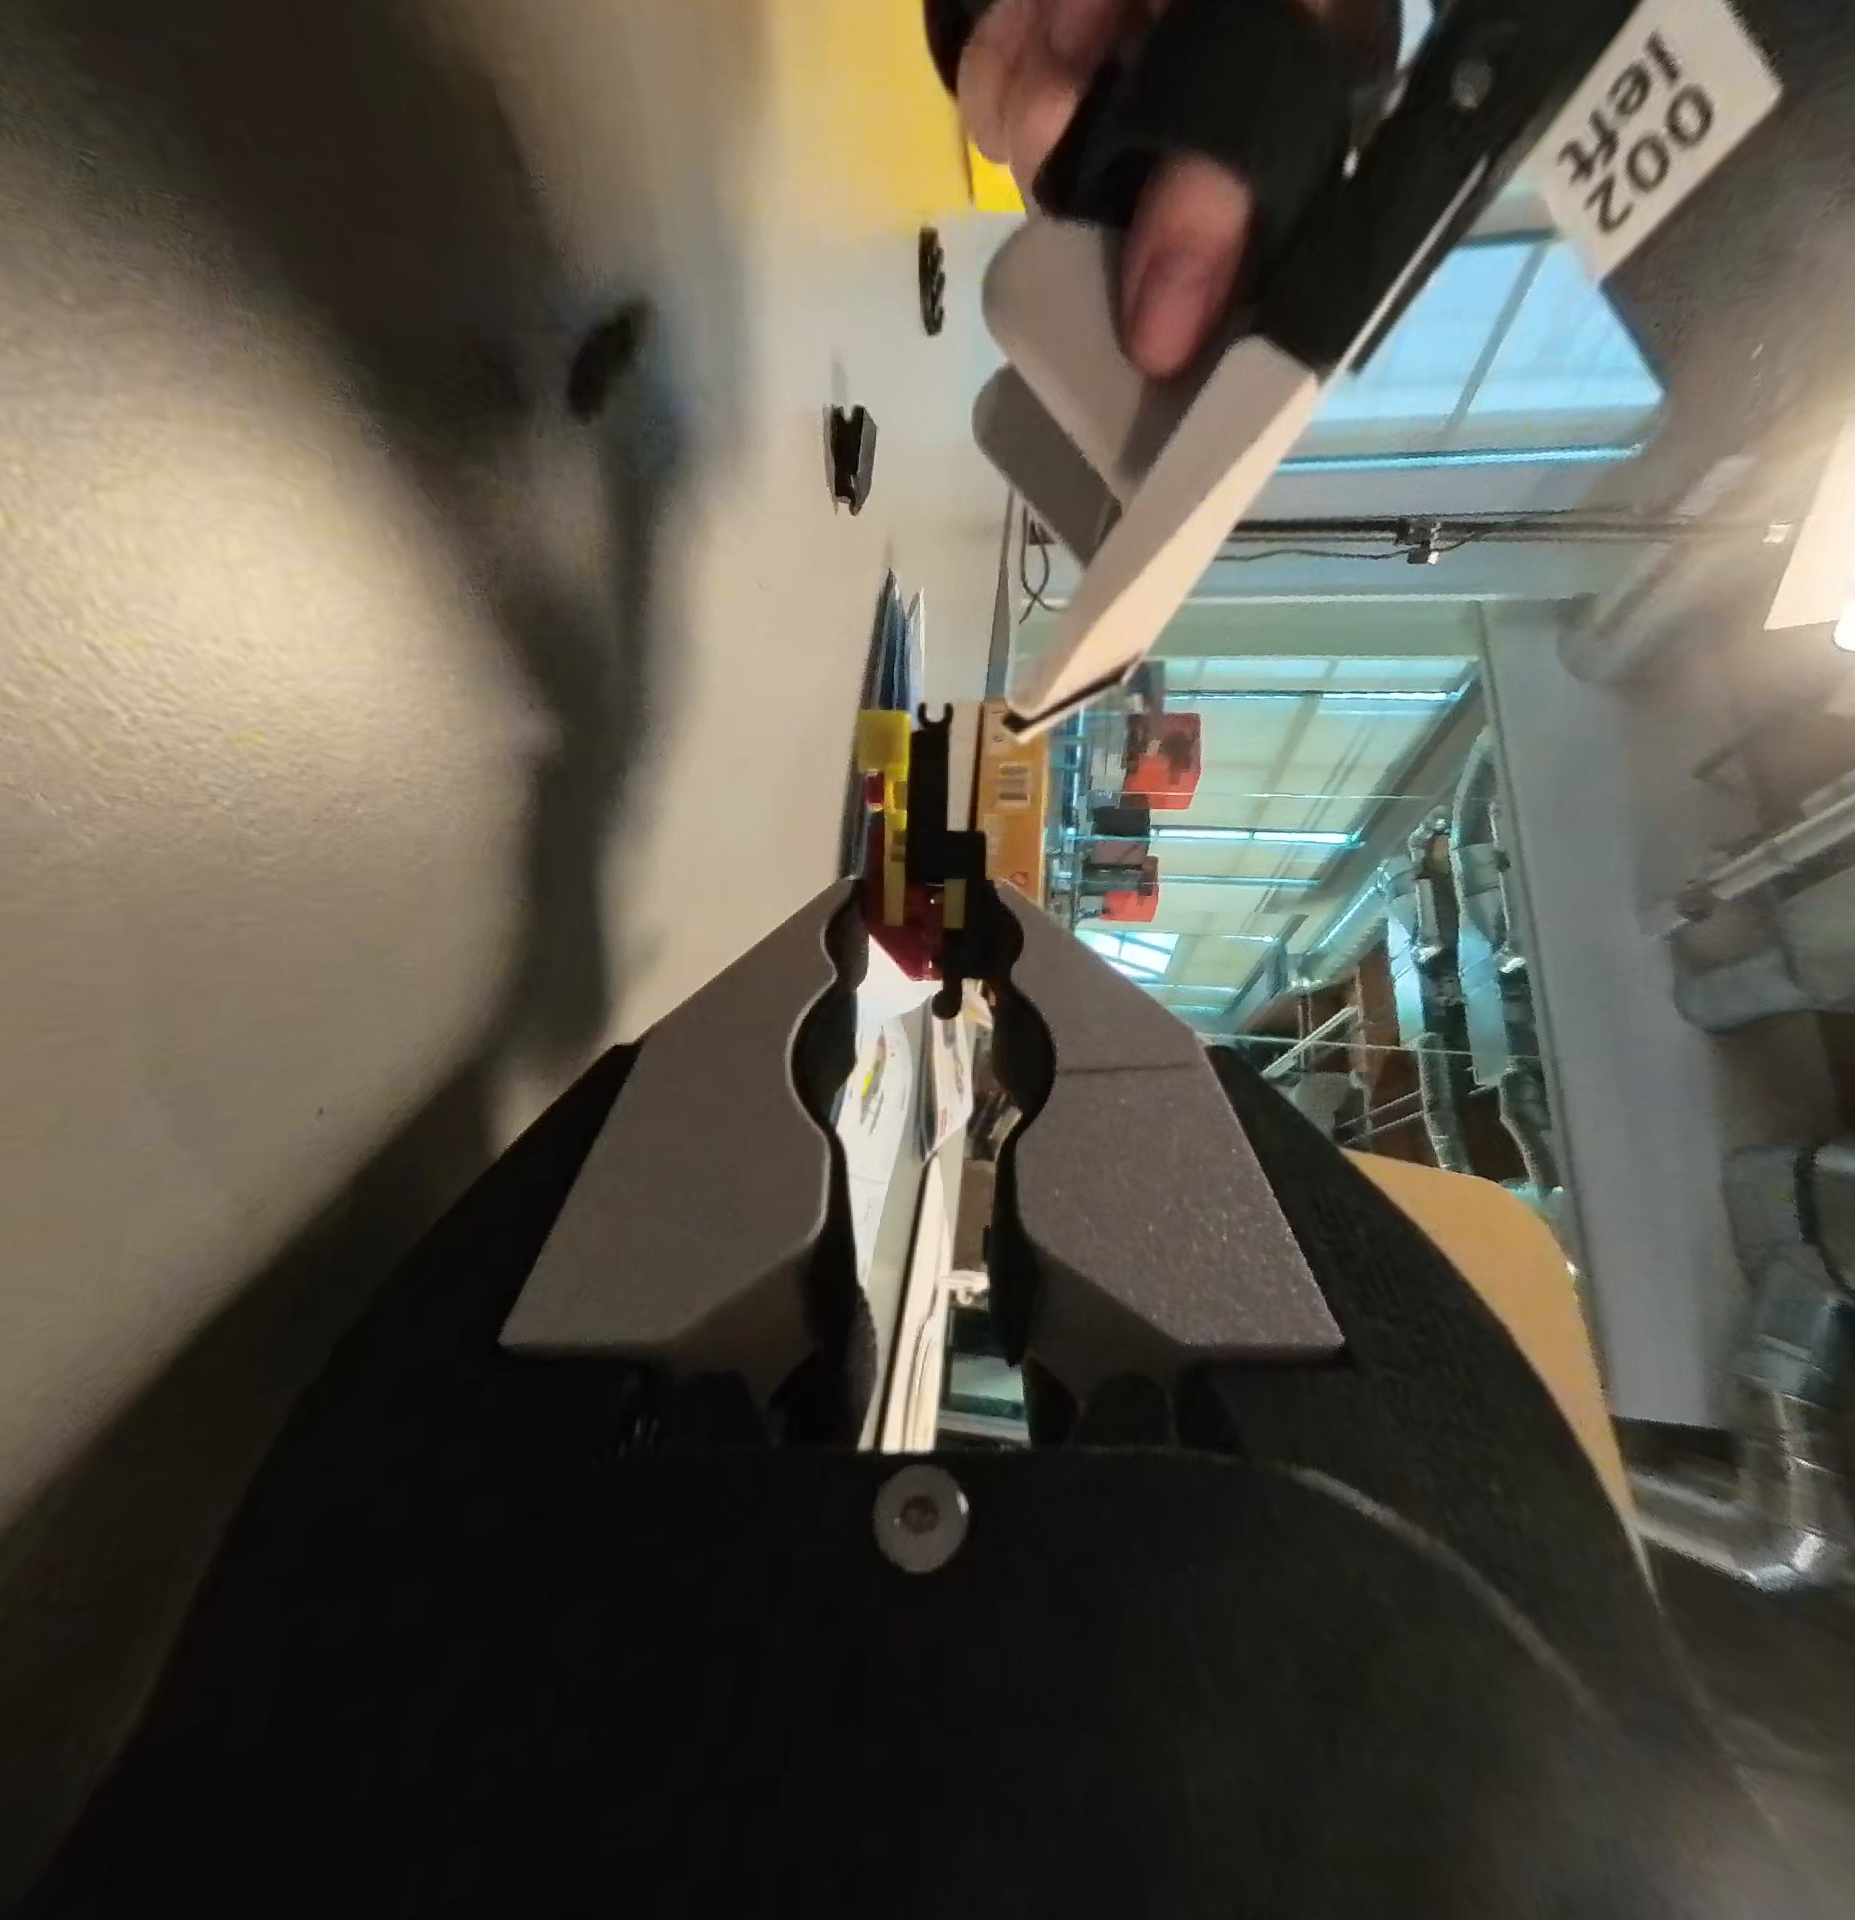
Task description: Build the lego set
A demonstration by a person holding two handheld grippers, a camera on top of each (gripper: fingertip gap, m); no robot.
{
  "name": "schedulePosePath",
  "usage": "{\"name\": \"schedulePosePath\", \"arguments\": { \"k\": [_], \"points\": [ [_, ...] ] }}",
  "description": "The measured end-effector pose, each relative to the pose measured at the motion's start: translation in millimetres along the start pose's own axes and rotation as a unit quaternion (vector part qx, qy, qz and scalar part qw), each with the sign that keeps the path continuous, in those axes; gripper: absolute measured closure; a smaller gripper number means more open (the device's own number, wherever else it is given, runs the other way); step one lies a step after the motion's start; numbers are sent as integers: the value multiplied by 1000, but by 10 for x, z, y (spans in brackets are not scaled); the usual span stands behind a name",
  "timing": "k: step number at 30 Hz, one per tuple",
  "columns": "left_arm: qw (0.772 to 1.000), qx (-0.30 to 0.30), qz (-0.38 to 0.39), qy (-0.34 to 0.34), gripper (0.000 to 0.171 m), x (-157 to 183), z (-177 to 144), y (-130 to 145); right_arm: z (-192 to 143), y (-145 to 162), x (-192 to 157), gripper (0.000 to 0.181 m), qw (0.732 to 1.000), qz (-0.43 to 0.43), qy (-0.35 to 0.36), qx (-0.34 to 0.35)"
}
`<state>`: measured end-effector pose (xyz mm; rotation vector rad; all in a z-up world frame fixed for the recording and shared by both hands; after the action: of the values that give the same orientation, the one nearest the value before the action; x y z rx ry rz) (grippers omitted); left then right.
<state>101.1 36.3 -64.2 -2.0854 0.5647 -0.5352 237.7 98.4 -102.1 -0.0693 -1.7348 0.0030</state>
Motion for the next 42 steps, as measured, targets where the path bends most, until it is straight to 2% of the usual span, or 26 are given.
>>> {"name": "schedulePosePath", "arguments": {
  "k": [3, 7, 11, 17, 23, 32, 34, 37, 38, 40, 42],
  "points": [
    [1000, -11, 0, 30, 161, 85, -18, 122, 15, 43, -9, 163, 1000, 1, -5, -8],
    [991, -66, 6, 119, 152, 288, -49, 262, 26, 78, -2, 163, 1000, 14, -7, -11],
    [977, -114, 36, 174, 146, 530, -67, 370, 37, 75, -15, 163, 1000, 10, -10, -10],
    [967, -169, 92, 165, 146, 795, 10, 581, 50, 78, -22, 163, 1000, 12, -12, -10],
    [973, -150, 98, 143, 153, 817, 29, 595, 57, 67, -25, 163, 1000, 6, -10, -9],
    [967, -170, 146, 117, 159, 821, 42, 544, 68, 52, -30, 163, 1000, -3, -6, -8],
    [975, -137, 156, 73, 171, 736, 6, 413, 68, 46, -28, 163, 1000, -5, -4, -6],
    [990, -47, 128, 28, 171, 582, -89, 108, 73, 42, -30, 163, 1000, -8, -3, -6],
    [992, -37, 120, 24, 171, 537, -107, 53, 75, 42, -33, 163, 1000, -8, -4, -6],
    [992, -56, 108, 34, 169, 478, -120, 34, 79, 43, -36, 163, 1000, -10, -4, -6],
    [988, -78, 86, 99, 155, 540, -104, 73, 84, 48, -37, 163, 1000, -7, -5, -6]
  ]
}}
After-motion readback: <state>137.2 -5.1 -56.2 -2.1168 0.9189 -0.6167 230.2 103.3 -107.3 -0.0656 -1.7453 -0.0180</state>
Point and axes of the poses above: each gripper's, where its closed fingertips meet, z out along the fingers, y out of its underside, x = y × z across the jaws, the point moved 8 cm from there along -z, back along the fingers
